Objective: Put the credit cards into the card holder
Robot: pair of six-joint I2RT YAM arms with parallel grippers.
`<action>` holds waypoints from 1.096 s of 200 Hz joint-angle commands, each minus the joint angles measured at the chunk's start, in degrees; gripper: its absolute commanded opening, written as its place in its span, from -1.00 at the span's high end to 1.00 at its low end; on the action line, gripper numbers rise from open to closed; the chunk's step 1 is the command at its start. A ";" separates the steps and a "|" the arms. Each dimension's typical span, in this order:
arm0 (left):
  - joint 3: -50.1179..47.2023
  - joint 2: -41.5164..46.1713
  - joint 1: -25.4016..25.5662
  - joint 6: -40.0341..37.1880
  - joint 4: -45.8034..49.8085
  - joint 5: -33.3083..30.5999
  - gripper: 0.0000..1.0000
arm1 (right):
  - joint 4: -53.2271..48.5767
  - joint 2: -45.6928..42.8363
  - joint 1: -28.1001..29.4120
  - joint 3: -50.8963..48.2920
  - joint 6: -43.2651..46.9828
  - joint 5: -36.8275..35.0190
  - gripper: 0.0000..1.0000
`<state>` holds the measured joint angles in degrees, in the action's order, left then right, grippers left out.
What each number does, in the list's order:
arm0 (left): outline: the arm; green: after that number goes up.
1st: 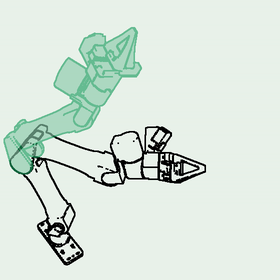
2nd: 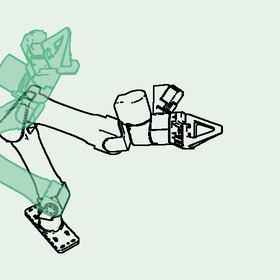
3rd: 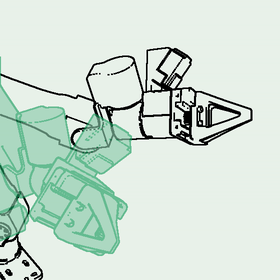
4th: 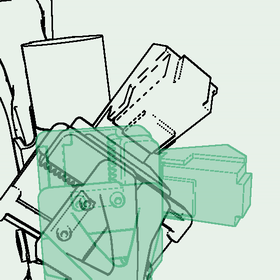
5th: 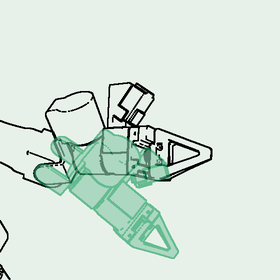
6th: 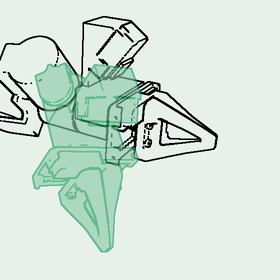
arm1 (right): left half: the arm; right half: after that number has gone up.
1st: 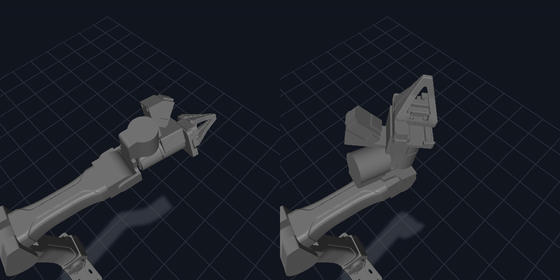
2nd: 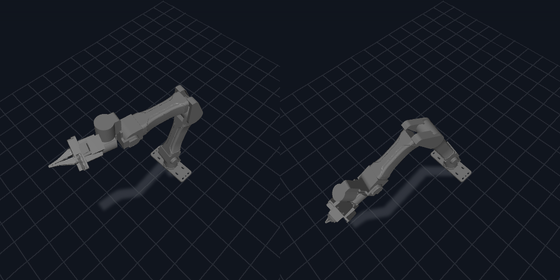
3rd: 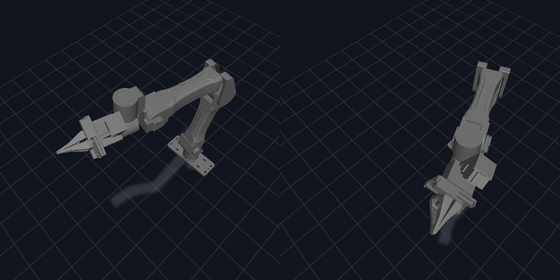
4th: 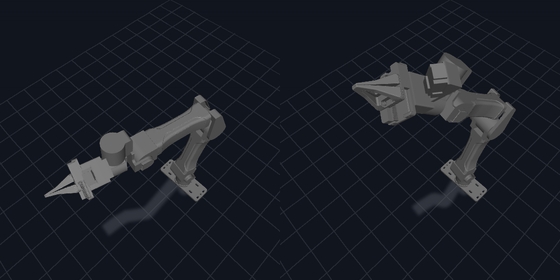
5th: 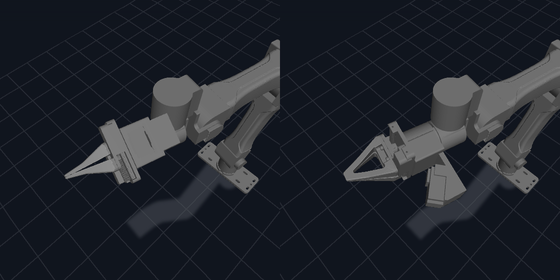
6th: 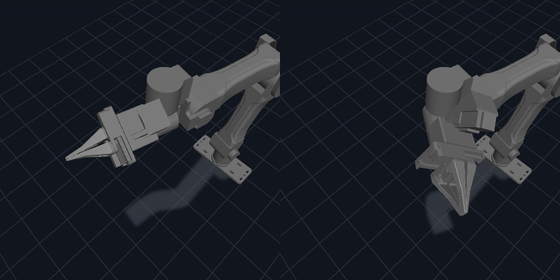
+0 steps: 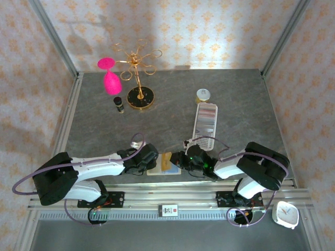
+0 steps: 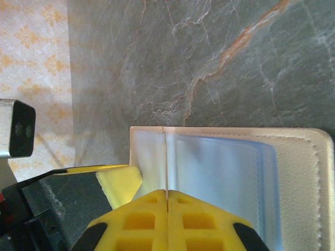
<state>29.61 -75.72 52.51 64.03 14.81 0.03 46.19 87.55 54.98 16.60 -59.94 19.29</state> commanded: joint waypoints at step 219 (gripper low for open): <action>-3.06 -1.71 0.71 0.45 -4.66 4.36 0.37 | 2.96 2.16 0.33 1.60 -1.61 -5.59 1.00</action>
<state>28.82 -75.07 52.51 64.16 13.69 0.01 46.63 88.29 54.98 17.10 -61.91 13.54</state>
